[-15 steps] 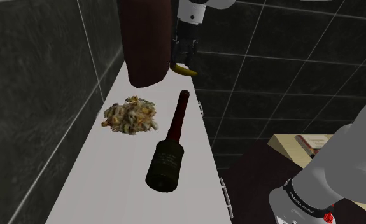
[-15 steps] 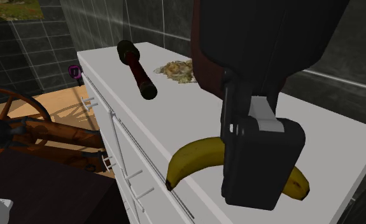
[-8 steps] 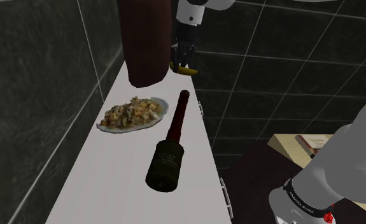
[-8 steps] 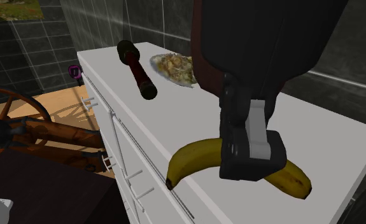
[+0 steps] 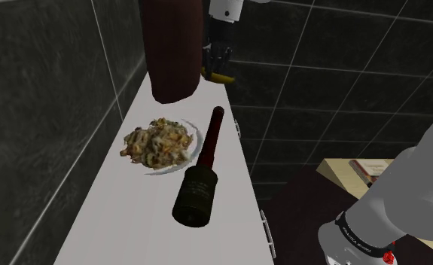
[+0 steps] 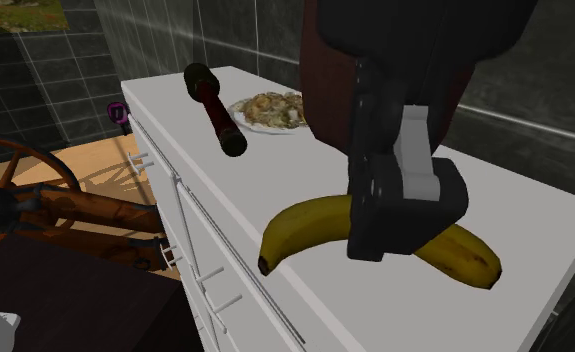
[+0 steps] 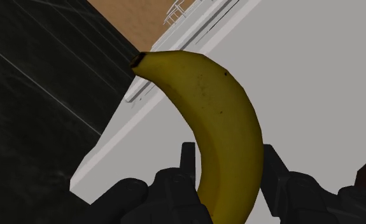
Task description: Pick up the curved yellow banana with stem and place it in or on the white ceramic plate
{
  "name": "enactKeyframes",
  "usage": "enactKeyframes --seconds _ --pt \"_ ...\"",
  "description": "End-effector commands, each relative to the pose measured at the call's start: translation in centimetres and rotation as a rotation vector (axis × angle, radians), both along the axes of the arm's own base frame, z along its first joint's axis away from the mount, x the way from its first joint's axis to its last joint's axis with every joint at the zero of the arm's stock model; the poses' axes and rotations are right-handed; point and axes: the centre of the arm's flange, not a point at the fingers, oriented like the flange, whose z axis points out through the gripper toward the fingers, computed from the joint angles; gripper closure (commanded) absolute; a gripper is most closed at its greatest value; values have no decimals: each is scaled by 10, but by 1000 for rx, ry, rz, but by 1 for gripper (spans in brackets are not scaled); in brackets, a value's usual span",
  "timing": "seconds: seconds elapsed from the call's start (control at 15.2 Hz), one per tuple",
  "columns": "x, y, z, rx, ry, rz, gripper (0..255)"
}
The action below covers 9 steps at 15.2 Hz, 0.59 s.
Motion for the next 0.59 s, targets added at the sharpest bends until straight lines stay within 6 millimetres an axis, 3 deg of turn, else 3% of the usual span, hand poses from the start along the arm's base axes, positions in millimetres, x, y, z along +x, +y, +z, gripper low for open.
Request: enactKeyframes --seconds 0.0,0.53 --pt "-1 0 11 0 0 0 255" --pt "-1 0 54 0 0 0 255"
